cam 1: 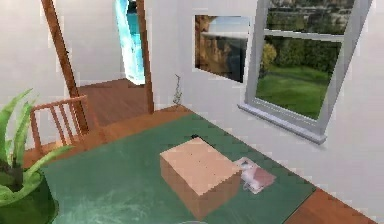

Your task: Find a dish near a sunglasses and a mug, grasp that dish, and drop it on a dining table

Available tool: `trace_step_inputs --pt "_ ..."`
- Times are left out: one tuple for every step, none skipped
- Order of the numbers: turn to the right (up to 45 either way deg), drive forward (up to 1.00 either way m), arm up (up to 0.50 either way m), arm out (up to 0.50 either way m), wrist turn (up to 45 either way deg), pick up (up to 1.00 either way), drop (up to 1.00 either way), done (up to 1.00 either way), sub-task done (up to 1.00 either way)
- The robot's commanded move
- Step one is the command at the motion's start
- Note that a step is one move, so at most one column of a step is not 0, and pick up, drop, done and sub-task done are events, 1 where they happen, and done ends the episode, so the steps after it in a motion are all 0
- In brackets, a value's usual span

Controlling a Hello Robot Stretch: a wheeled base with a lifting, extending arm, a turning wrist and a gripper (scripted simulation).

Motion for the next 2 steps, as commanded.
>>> trace_step_inputs --pt "-45.0 0.00 0.00 0.00 0.0 0.00 0.00 0.00 0.00" --pt "-3.0 0.00 0.00 0.00 0.0 0.00 0.00 0.00 0.00"
